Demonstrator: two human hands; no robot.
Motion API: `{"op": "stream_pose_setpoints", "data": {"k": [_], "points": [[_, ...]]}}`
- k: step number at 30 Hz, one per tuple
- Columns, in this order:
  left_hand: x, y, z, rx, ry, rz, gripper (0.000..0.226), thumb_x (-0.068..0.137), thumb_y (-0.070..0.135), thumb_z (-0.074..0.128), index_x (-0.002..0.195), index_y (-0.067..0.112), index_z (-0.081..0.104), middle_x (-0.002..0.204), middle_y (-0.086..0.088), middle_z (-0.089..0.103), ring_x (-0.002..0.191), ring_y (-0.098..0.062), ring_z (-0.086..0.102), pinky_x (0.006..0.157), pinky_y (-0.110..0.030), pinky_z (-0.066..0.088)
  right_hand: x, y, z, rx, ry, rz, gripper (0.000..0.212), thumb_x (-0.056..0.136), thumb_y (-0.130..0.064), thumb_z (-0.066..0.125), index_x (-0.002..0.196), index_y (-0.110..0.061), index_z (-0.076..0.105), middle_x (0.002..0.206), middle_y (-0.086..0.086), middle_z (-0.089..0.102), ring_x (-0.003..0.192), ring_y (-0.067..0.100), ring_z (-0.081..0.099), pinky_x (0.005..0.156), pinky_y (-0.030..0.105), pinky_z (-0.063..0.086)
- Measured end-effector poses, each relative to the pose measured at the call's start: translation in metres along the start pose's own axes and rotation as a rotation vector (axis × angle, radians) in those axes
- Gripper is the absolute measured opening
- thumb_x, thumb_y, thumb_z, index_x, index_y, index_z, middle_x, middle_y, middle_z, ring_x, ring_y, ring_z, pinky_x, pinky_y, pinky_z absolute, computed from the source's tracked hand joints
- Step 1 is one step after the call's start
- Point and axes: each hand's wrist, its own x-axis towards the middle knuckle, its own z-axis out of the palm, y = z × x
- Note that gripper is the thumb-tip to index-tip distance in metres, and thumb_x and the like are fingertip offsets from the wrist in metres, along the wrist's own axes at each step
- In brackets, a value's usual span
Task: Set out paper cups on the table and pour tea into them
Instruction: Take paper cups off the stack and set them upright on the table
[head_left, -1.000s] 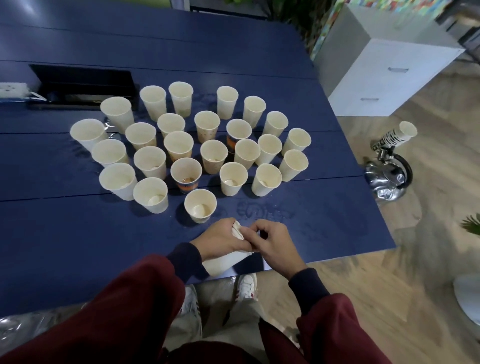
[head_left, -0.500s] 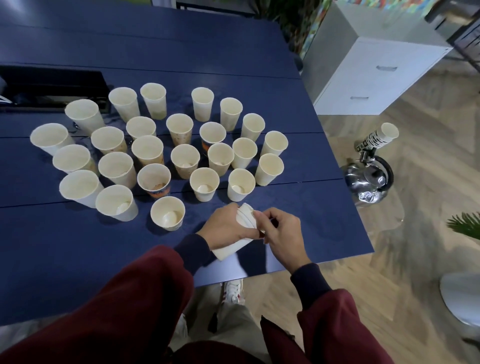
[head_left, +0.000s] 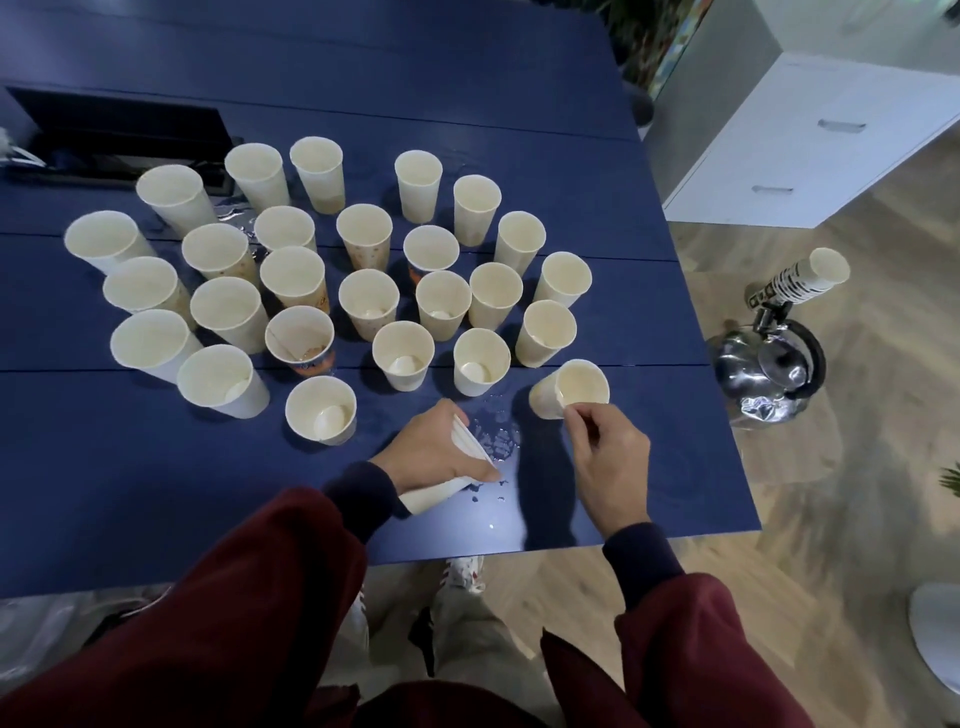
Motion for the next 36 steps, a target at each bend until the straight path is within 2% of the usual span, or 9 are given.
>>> {"op": "stream_pose_setpoints", "data": {"k": [4,8,10,13,18,23,27,31,36], "points": [[-0.003,-0.002,0.004,-0.013,0.036,-0.003,0.061,0.063,0.028,0.093,0.106,0.015,0.052,0.102,0.009,0.056,0.093,-0.009,0.054,0.074,-0.024,0.045,-0.002,0.005,0.010,-0.015,-0.071,-0.095,0.013,0.093,-0.006,0.067,0.105,-0.005,0.071,0.093,0.004,0.070,0.077,0.018,0.063,0.070,0.032,0.052],[-0.011,-0.005,0.005,-0.032,0.080,0.043,0.044,0.069,0.018,0.089,0.098,0.010,0.057,0.091,0.009,0.056,0.077,-0.001,0.052,0.060,-0.010,0.039,-0.009,-0.009,0.013,-0.010,-0.031,-0.128,0.026,0.093,-0.010,0.067,0.119,-0.009,0.066,0.114,0.003,0.066,0.079,0.009,0.060,0.070,0.021,0.052],[-0.015,-0.008,0.004,-0.055,0.086,0.063,0.047,0.070,0.022,0.089,0.101,0.013,0.055,0.093,0.011,0.057,0.080,0.003,0.052,0.060,-0.010,0.039,-0.017,-0.022,0.014,0.009,-0.057,-0.164,0.018,0.094,-0.019,0.069,0.111,-0.015,0.068,0.106,-0.003,0.068,0.075,0.009,0.060,0.067,0.024,0.052],[-0.018,-0.011,-0.003,-0.043,0.055,0.113,0.054,0.066,0.026,0.090,0.104,0.016,0.053,0.096,0.006,0.061,0.083,-0.001,0.054,0.064,-0.018,0.040,-0.033,-0.043,0.020,0.106,-0.264,-0.132,0.016,0.097,-0.034,0.065,0.094,-0.021,0.073,0.083,-0.014,0.069,0.065,0.010,0.062,0.064,0.038,0.053],[-0.029,-0.014,-0.016,-0.023,0.023,0.197,0.061,0.062,0.027,0.092,0.106,0.020,0.050,0.099,0.001,0.064,0.090,-0.016,0.059,0.074,-0.033,0.050,-0.055,-0.067,0.028,0.209,-0.350,-0.066,0.028,0.101,-0.036,0.058,0.080,-0.019,0.067,0.065,-0.007,0.063,0.058,0.016,0.058,0.060,0.048,0.051],[-0.035,-0.024,-0.024,-0.001,-0.004,0.251,0.061,0.062,0.025,0.091,0.107,0.020,0.051,0.099,0.004,0.063,0.083,-0.008,0.055,0.063,-0.019,0.043,-0.062,-0.087,0.025,0.265,-0.399,-0.023,0.027,0.099,-0.028,0.064,0.073,-0.021,0.065,0.062,-0.007,0.062,0.056,0.015,0.052,0.058,0.041,0.047],[-0.038,-0.027,-0.022,0.005,0.030,0.279,0.058,0.062,0.020,0.089,0.106,0.020,0.051,0.093,0.006,0.064,0.079,-0.003,0.057,0.059,-0.011,0.043,-0.065,-0.094,0.026,0.265,-0.382,0.004,0.027,0.100,-0.024,0.063,0.073,-0.019,0.062,0.059,-0.012,0.058,0.053,0.007,0.049,0.056,0.024,0.040],[-0.037,-0.028,-0.019,0.029,0.058,0.295,0.061,0.061,0.022,0.087,0.109,0.023,0.049,0.094,0.008,0.063,0.081,-0.002,0.058,0.057,-0.014,0.041,-0.064,-0.097,0.030,0.196,-0.304,-0.037,0.025,0.100,-0.022,0.061,0.077,-0.015,0.060,0.064,-0.003,0.061,0.060,0.014,0.053,0.057,0.033,0.043],[-0.035,-0.035,-0.018,0.120,0.085,0.299,0.067,0.064,0.029,0.084,0.119,0.023,0.046,0.107,0.003,0.064,0.097,-0.018,0.060,0.073,-0.036,0.052,-0.056,-0.096,0.019,0.175,-0.092,0.010,0.024,0.103,-0.019,0.057,0.079,-0.012,0.055,0.061,-0.003,0.058,0.055,0.013,0.058,0.056,0.035,0.046]]}}
